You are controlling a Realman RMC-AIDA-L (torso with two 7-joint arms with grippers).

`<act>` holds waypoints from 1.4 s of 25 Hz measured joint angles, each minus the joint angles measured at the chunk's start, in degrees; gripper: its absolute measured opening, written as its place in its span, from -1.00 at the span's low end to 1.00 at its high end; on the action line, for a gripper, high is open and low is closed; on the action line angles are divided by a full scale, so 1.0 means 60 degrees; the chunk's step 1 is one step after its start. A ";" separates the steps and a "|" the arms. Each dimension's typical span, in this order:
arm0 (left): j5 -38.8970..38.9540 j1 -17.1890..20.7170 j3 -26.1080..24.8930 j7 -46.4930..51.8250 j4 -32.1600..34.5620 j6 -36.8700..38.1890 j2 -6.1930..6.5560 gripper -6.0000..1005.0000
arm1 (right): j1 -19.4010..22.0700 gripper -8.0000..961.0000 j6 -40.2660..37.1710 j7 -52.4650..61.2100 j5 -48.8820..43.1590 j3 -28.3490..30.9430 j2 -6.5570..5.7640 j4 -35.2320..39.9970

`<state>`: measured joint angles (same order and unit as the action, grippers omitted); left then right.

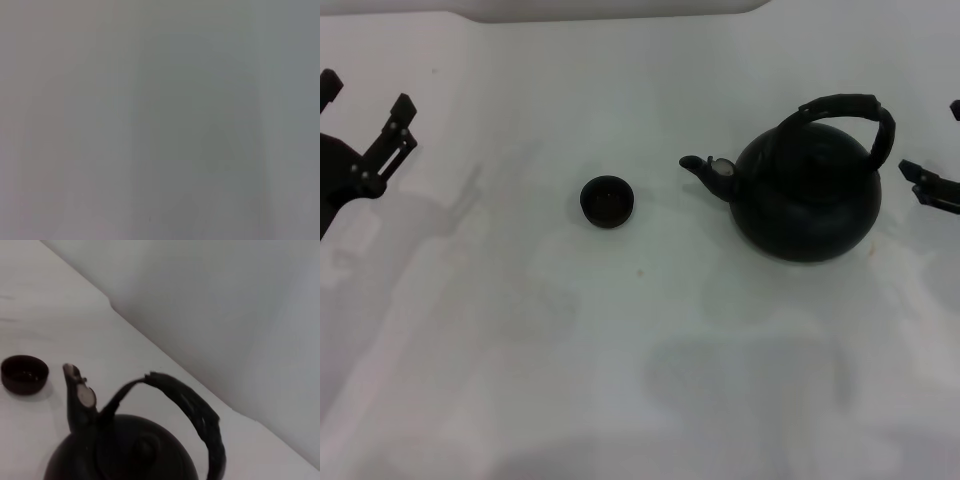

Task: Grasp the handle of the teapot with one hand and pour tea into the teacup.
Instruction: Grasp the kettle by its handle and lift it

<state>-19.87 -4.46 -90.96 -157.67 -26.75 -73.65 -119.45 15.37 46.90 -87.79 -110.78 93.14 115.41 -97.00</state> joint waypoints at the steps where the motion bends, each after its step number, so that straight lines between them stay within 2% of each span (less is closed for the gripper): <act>1: 0.0002 -0.0003 0.0000 0.0001 0.0028 -0.0001 -0.0003 0.64 | 0.0002 0.66 0.0016 0.0126 -0.0119 -0.0067 -0.0002 -0.0088; 7: 0.0015 -0.0018 0.0000 0.0006 0.0058 -0.0001 -0.0014 0.64 | -0.0058 0.65 0.0048 0.0857 -0.0933 -0.0508 -0.0008 -0.0500; 16: 0.0017 -0.0094 -0.0001 0.0024 0.0064 0.0077 -0.0015 0.64 | -0.0362 0.64 0.0012 0.0994 -0.0891 -0.0696 0.0014 -0.0334; 28: 0.0017 -0.0031 -0.0027 0.0055 0.0064 0.0013 0.0002 0.64 | -0.1400 0.59 -0.0432 0.0893 0.0025 -0.0565 -0.0007 0.1364; 35: 0.0017 -0.0080 -0.0022 0.0070 0.0064 0.0023 0.0009 0.64 | -0.1460 0.53 -0.0815 0.0540 0.0571 -0.0316 -0.0019 0.1853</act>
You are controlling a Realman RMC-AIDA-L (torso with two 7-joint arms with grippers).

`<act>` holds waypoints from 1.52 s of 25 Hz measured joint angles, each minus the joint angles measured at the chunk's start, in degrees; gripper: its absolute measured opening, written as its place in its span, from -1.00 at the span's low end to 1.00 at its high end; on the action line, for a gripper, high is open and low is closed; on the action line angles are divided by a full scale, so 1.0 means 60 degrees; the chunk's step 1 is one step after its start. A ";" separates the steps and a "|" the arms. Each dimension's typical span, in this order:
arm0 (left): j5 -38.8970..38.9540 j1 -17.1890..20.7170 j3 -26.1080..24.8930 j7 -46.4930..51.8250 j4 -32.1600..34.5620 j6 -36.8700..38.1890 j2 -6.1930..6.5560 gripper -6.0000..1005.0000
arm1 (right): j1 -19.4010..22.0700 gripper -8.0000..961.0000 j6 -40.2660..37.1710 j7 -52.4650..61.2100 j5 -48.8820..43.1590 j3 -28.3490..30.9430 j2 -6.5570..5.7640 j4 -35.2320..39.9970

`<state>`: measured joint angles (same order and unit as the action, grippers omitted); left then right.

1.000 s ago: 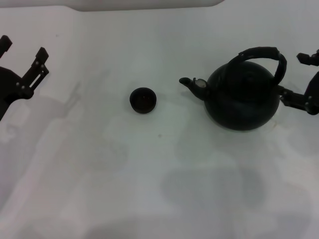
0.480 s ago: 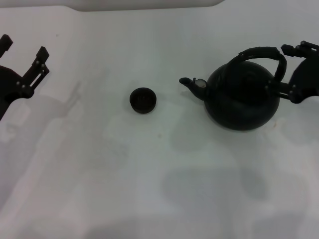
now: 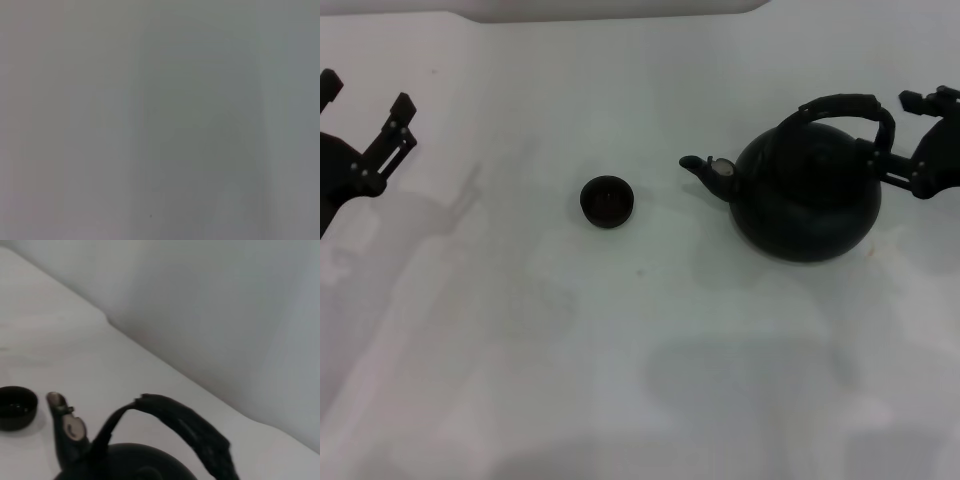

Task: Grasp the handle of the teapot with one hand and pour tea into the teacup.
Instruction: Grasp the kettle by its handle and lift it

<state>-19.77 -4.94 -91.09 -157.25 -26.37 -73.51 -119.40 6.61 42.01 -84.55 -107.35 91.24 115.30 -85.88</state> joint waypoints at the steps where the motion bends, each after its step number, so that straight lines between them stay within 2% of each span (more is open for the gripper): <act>1: 0.0000 -0.0011 0.0009 0.0000 0.0000 0.0016 0.0001 0.64 | 0.0014 0.52 -0.0002 -0.0009 0.0031 0.0069 0.0004 0.0012; 19: 0.0000 -0.0027 0.0022 -0.0007 -0.0001 0.0037 0.0007 0.63 | -0.0016 0.31 -0.0189 -0.0025 0.0603 0.0160 0.0007 0.0555; 33: 0.0000 -0.0027 0.0037 0.0006 0.0000 0.0065 0.0007 0.63 | -0.0091 -0.02 -0.0145 0.0008 0.1118 0.0244 -0.0018 0.0622; 38: 0.0000 -0.0027 0.0037 0.0015 0.0000 0.0065 0.0007 0.63 | -0.0119 -0.20 -0.0126 -0.0011 0.1259 0.0249 -0.0014 0.0675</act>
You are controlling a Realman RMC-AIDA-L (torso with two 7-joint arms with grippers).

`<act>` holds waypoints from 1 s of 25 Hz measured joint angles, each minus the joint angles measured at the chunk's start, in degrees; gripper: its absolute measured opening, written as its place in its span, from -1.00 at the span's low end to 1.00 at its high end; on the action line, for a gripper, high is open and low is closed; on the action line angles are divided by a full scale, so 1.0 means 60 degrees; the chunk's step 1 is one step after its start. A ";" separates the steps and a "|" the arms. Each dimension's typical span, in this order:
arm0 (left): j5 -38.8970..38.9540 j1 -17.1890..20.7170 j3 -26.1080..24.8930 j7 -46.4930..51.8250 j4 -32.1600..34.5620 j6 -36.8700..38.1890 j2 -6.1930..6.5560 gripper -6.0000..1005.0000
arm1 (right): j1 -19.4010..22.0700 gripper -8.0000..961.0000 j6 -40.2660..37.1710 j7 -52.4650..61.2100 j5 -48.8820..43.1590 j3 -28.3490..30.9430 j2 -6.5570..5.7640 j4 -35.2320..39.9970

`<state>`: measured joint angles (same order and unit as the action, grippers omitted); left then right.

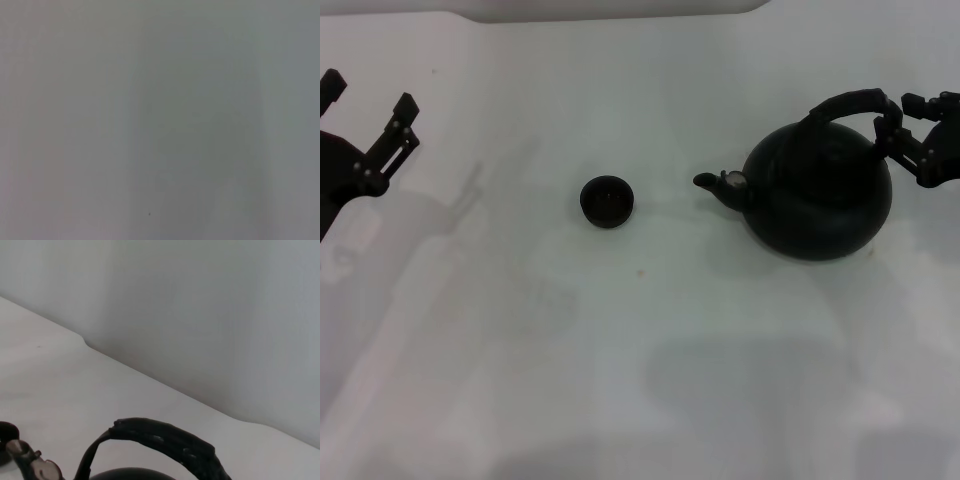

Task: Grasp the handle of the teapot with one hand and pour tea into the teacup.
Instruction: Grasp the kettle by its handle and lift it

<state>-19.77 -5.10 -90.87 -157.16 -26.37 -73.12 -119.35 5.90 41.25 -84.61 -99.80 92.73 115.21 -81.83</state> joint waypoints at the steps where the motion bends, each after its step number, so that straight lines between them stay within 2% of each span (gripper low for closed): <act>1: 0.0000 0.0000 0.0000 0.0001 -0.0001 0.0000 0.0000 0.63 | 0.0000 -0.21 0.0000 0.0000 0.0000 0.0000 0.0000 0.0000; 6: 0.0000 0.0000 -0.0001 0.0003 -0.0001 0.0000 0.0000 0.63 | -0.0142 -0.26 0.0146 -0.0014 0.0185 0.0101 -0.0003 0.0232; 11: 0.0000 -0.0011 -0.0001 0.0003 0.0000 0.0000 0.0011 0.63 | -0.0245 -0.47 0.0204 -0.0105 0.0199 0.0137 0.0011 0.0347; 25: 0.0000 -0.0014 -0.0001 0.0016 -0.0001 -0.0009 0.0015 0.63 | -0.0425 -0.55 0.0236 -0.0595 0.0607 0.0115 0.0018 0.0677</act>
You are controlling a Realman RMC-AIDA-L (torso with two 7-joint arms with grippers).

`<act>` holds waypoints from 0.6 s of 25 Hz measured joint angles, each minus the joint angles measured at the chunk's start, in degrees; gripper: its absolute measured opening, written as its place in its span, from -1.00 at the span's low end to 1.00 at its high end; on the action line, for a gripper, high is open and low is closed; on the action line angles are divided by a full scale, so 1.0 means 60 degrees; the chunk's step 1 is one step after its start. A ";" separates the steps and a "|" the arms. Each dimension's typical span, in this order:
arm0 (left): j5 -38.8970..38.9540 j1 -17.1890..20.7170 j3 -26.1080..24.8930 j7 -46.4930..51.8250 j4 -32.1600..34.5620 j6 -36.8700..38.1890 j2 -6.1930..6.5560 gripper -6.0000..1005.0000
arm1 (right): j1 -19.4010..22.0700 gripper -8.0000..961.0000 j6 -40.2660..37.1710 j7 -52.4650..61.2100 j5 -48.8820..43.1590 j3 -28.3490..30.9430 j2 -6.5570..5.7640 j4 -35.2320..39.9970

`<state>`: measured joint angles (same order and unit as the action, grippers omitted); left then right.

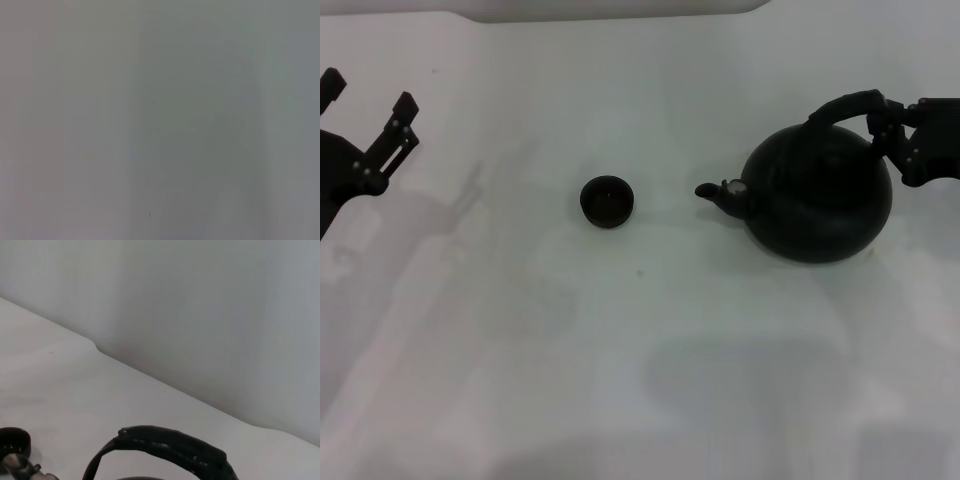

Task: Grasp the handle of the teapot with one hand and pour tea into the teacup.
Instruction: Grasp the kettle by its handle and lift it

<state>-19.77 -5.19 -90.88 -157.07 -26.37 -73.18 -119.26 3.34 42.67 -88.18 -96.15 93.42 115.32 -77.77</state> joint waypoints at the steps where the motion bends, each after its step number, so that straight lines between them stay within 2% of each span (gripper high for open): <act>1: 0.0000 0.0000 0.0000 0.0001 0.0000 -0.0008 0.0000 0.63 | -0.0001 -0.58 0.0001 -0.0038 0.0037 0.0000 -0.0002 0.0000; 5: 0.0000 0.0000 -0.0011 0.0002 0.0000 -0.0042 0.0000 0.63 | -0.0001 -0.67 0.0004 -0.0136 0.0085 0.0002 -0.0011 0.0000; 15: 0.0000 -0.0009 -0.0015 0.0013 0.0000 -0.0004 -0.0001 0.63 | -0.0014 -0.71 0.0012 -0.0178 0.0255 0.0013 -0.0010 -0.0068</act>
<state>-19.77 -5.24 -90.97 -156.99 -26.37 -73.20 -119.27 3.26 42.74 -89.25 -94.62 93.50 115.27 -78.17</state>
